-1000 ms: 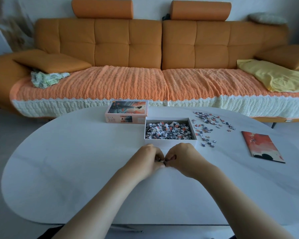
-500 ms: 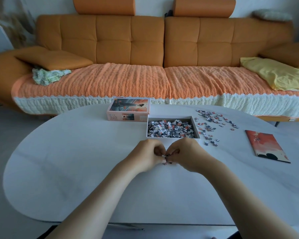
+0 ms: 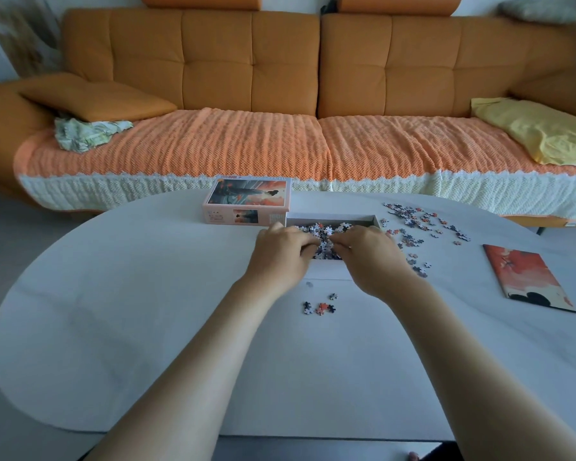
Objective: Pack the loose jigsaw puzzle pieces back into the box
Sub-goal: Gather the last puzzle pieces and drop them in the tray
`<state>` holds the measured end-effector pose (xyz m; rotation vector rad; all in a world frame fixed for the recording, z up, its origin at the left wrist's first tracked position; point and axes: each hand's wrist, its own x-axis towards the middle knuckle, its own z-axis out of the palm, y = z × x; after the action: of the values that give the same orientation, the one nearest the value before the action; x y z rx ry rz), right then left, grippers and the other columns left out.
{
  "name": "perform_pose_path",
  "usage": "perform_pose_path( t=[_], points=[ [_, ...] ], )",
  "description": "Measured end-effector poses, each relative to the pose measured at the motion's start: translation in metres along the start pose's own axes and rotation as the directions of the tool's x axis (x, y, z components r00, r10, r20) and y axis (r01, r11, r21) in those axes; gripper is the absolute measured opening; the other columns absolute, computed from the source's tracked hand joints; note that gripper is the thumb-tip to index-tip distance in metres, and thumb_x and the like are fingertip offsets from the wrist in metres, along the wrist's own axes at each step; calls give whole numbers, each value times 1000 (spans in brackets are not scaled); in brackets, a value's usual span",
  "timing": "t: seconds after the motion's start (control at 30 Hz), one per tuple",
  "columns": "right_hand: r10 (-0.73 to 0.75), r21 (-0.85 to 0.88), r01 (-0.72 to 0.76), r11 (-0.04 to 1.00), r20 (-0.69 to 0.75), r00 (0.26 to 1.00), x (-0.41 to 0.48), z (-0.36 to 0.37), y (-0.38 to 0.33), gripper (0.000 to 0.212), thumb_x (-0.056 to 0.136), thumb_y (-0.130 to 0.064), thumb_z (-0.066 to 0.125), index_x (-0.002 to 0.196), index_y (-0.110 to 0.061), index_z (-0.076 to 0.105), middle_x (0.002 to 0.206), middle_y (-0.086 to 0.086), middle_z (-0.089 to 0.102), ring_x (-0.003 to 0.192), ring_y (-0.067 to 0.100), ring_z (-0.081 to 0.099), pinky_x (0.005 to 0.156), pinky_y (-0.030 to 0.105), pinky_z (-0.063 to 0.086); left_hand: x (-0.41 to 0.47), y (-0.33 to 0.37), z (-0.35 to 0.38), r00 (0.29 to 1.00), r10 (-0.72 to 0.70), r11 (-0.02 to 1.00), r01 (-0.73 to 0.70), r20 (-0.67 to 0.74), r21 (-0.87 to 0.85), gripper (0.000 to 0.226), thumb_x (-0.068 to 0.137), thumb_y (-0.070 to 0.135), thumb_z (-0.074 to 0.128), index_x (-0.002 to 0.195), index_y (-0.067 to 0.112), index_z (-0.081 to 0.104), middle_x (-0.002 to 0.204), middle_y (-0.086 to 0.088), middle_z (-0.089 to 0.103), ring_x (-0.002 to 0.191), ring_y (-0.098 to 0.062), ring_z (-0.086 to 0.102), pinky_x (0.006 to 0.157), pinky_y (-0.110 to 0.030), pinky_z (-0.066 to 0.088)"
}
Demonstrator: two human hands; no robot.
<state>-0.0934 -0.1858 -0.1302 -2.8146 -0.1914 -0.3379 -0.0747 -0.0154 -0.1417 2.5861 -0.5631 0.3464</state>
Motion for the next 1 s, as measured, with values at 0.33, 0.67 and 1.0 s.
perform_pose_path(
  t=[0.33,0.67,1.0],
  points=[
    [-180,212,172,962,23,983,-21,-21,-9,13,85,-22,67,90,-31,76,86,-15,67,65,-4,52,65,22,45,-13,-1,-11,967,180,978,-196,-178,-75,17,87,12,61,98,20,71,94,5,59,90,-19,54,74,-33,45],
    [-20,44,6,999,332,943,-40,-6,-4,13,87,-27,66,96,-31,76,91,-10,71,87,12,63,76,28,53,-47,-13,-16,972,94,993,-106,215,43,20,92,22,60,106,29,73,98,9,56,89,-15,56,71,-30,47],
    [-15,233,-54,971,286,958,-47,-15,-5,17,82,-19,72,98,-26,71,80,-13,66,73,3,57,60,8,39,-48,-14,-15,970,25,1000,-25,243,-3,16,84,7,62,80,19,71,90,8,58,81,-14,58,76,-33,52]
  ],
)
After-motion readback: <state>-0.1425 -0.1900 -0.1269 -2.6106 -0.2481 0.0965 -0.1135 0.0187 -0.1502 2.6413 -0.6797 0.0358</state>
